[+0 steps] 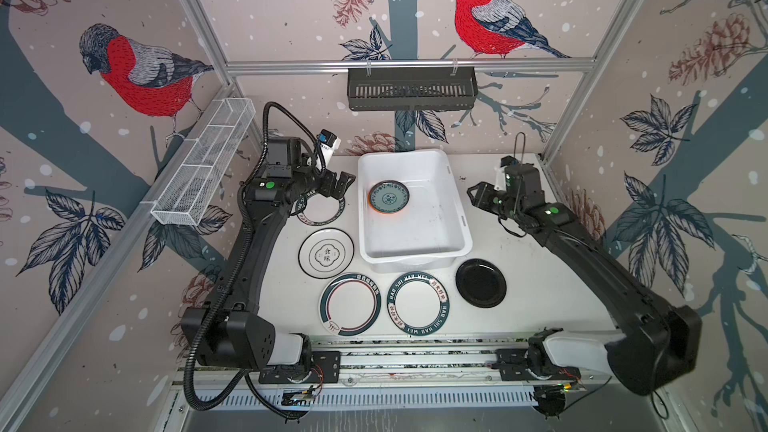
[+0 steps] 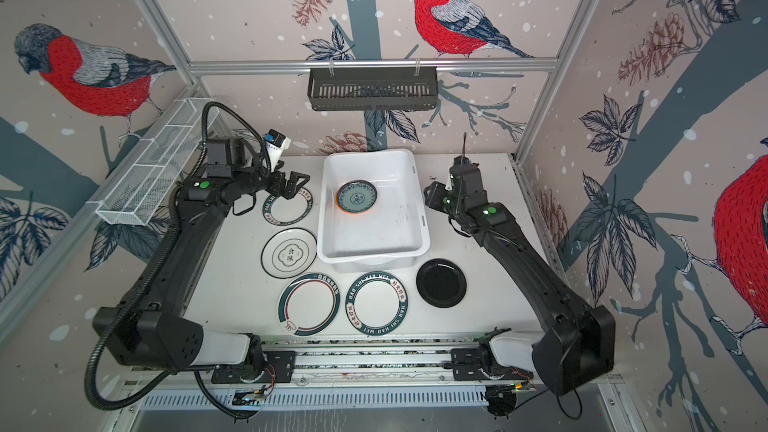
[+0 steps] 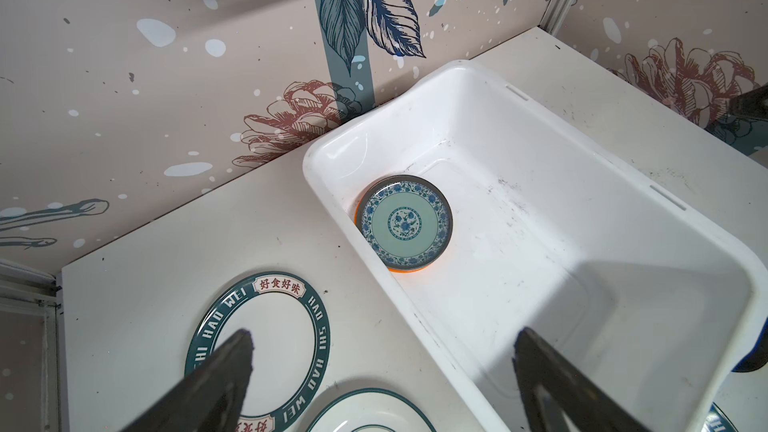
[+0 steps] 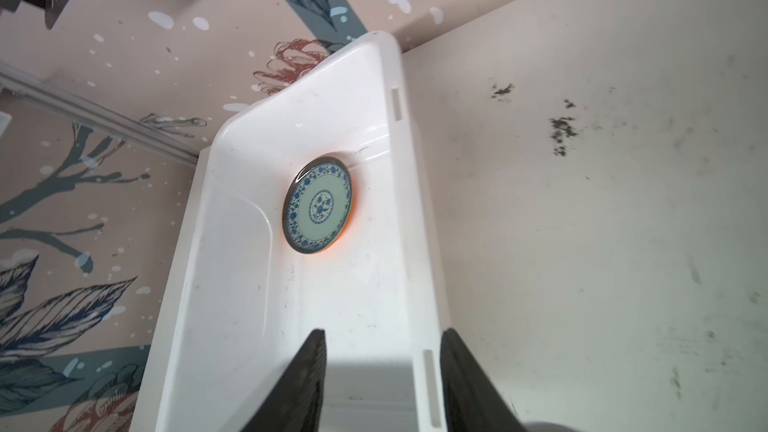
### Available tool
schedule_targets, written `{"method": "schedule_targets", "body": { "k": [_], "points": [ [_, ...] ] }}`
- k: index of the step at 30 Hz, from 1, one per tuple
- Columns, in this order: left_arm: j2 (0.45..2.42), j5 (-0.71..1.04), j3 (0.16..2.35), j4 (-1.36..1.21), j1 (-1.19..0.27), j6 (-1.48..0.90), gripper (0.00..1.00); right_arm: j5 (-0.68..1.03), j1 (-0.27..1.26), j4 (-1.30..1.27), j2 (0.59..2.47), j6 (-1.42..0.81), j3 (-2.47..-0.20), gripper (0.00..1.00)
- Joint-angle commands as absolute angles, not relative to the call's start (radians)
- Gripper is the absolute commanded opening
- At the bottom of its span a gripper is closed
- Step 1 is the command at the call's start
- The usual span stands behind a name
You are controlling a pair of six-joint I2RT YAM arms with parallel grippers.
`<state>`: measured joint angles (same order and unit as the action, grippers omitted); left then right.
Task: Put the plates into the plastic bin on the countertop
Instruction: 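Move the right gripper down to the black plate's edge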
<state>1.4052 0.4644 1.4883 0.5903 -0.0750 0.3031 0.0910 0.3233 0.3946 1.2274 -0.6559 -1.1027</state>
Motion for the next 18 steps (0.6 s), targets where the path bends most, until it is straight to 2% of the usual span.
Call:
{"method": "schedule_targets", "body": {
  "k": [1,10,18],
  "points": [
    [1.412,0.506,1.508,0.615,-0.075,0.322,0.97,0.072,0.232,0.447,1.141,-0.703,-0.999,0.47],
    [1.393,0.516,1.499,0.619,-0.078,0.331,0.97,0.201,0.009,0.54,0.988,-0.764,-0.681,0.49],
    [1.385,0.529,1.487,0.612,-0.078,0.33,0.97,0.242,-0.027,0.598,0.965,-0.787,-0.543,0.48]
  ]
}}
